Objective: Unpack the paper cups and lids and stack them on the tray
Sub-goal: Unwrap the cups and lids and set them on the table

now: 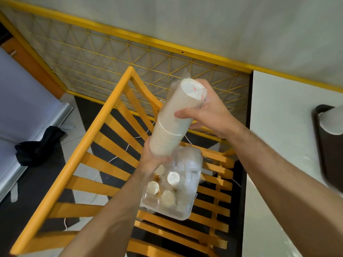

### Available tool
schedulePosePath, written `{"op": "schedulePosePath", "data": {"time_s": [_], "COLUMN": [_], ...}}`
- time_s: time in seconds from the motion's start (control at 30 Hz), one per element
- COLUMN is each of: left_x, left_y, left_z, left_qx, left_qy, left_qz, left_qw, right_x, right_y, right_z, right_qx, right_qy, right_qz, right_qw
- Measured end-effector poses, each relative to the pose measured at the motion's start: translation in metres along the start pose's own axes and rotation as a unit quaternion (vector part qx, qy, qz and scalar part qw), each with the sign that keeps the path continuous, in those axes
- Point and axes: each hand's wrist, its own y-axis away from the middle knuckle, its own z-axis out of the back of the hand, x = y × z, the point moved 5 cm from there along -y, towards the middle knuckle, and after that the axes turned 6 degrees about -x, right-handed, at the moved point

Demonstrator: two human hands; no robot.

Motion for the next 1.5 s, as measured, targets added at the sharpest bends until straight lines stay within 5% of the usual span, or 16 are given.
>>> {"op": "schedulePosePath", "data": {"time_s": [0.27,0.73,1.5], "left_x": [-0.057,-0.113,-0.093], "left_y": [0.062,0.175,0.186], "left_z": [-0.041,-0.231,-0.299], "left_qx": [-0.007,0.082,0.044], "left_qy": [0.002,-0.09,-0.199], "left_qz": [-0.068,-0.105,-0.108], "left_qw": [0.998,0.987,0.973], "right_x": [0.077,0.113,0.044], "right_y": [0.066,0.211,0.202], "right_z": [0.074,0.275,0.307], "right_qx": [-0.014,-0.117,-0.112], "right_qy": [0.009,0.077,0.167], "right_qz": [0.027,0.05,0.059], "right_qw": [0.999,0.989,0.978]}}
